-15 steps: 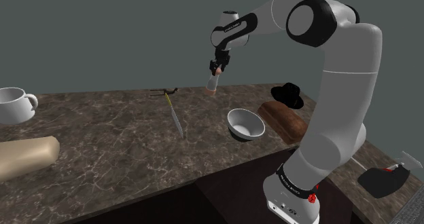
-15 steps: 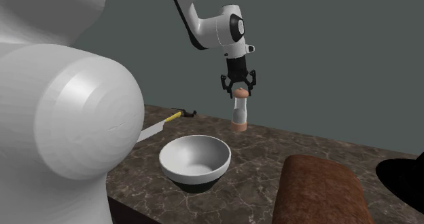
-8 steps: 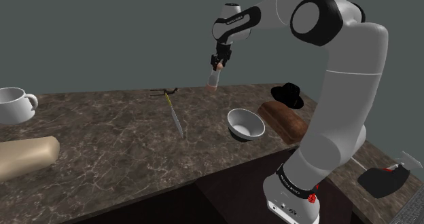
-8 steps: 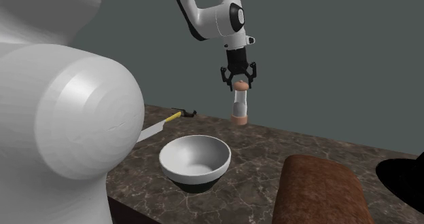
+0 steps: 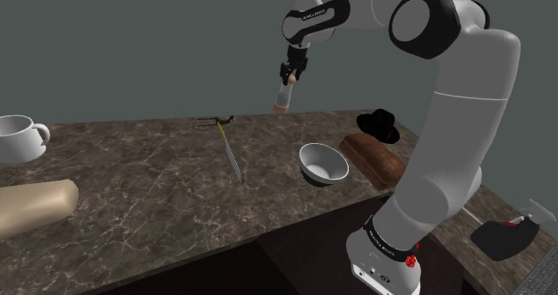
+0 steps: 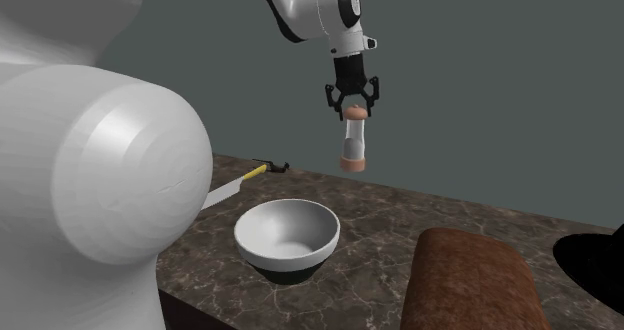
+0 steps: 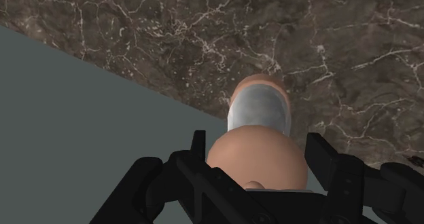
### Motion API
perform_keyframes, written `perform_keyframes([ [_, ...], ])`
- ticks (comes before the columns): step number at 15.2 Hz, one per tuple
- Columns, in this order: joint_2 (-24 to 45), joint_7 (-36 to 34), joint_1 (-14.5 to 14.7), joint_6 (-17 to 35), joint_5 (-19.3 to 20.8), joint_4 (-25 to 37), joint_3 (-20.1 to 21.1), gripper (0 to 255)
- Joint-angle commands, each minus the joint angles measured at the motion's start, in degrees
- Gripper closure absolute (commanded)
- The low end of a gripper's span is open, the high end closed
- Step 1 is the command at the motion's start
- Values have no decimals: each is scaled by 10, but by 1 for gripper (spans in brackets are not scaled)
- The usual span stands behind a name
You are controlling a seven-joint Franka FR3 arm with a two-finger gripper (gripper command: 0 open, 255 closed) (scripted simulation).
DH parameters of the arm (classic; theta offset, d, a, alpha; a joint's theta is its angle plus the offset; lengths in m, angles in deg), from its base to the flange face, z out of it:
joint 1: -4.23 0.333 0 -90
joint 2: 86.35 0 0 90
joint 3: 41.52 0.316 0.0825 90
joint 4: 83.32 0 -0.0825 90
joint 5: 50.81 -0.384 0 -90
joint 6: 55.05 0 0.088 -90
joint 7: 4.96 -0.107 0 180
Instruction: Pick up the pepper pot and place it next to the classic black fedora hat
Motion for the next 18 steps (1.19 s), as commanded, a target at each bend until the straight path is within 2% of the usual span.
perform_keyframes([
  [1, -5, 2, 0, -16, 0, 11, 0, 255],
  [18, -29, 17, 1, -136, -3, 108, 0, 255],
])
